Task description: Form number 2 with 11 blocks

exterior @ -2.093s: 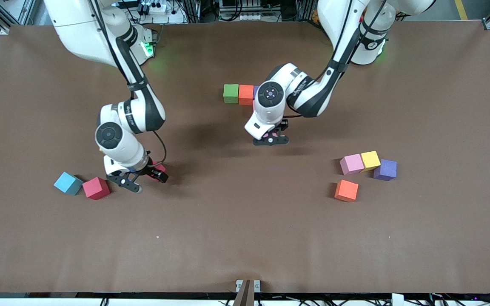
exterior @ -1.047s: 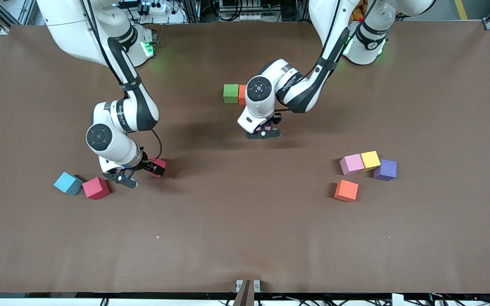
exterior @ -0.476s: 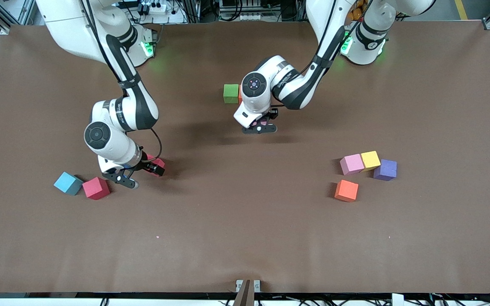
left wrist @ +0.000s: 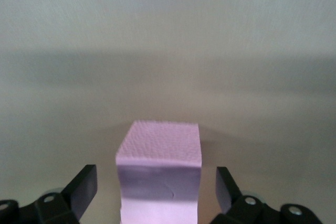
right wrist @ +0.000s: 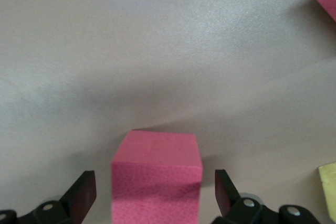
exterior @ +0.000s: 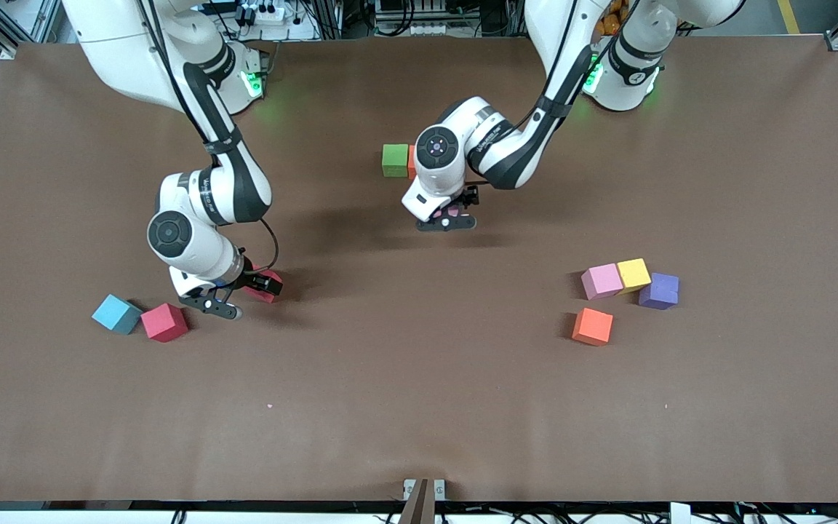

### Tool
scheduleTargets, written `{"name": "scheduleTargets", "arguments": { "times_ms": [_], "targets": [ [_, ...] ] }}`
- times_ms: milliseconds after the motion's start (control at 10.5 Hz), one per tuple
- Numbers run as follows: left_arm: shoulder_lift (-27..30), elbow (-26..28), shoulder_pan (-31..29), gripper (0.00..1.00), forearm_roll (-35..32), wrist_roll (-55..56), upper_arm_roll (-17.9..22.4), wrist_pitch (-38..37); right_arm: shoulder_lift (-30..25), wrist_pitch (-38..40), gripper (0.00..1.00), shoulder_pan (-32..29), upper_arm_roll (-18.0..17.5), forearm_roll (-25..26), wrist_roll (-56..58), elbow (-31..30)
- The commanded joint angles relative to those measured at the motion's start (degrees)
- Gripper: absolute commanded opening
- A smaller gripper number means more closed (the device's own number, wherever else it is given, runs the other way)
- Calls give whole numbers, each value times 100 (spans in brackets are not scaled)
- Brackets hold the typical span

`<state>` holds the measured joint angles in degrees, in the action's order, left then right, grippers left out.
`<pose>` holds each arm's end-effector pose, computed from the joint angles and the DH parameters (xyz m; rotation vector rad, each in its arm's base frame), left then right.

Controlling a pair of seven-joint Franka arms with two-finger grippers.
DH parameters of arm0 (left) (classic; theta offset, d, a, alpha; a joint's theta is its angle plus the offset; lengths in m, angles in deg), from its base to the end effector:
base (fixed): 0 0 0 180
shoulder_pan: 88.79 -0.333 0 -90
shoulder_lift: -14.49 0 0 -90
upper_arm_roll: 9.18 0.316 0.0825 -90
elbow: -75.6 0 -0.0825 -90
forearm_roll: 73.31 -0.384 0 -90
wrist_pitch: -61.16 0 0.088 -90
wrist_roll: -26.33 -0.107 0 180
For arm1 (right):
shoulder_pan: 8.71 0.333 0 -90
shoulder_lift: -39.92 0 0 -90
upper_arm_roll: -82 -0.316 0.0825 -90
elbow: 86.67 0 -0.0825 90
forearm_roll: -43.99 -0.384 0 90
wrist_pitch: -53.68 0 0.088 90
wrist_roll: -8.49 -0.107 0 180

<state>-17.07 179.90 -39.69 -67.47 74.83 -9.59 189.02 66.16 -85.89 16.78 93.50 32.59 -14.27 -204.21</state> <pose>0.4100 -0.4845 0.2229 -3.0787 -0.0791 0.2342 0.5704 0.1437 0.2109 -3.0917 0.4533 0.1043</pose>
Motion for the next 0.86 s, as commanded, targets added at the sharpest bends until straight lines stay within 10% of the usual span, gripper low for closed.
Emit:
{"name": "scheduleTargets", "arguments": {
  "times_ms": [0, 190, 476, 761],
  "targets": [
    [246, -427, -102, 100, 66, 19, 242, -478, 56, 9, 100, -141, -69, -109, 280, -94],
    [395, -543, -303, 100, 5, -190, 523, -953, 109, -26, 92, -150, -78, -161, 272, -129],
    [510, -455, -1145, 100, -626, -1521, 533, -1078, 136, -18, 35, -115, -87, -583, 350, -120],
    [519, -473, -1806, 100, -760, -4357, 542, -991, -101, 340, 35, -106, -78, -584, 1243, -85]
  ]
}}
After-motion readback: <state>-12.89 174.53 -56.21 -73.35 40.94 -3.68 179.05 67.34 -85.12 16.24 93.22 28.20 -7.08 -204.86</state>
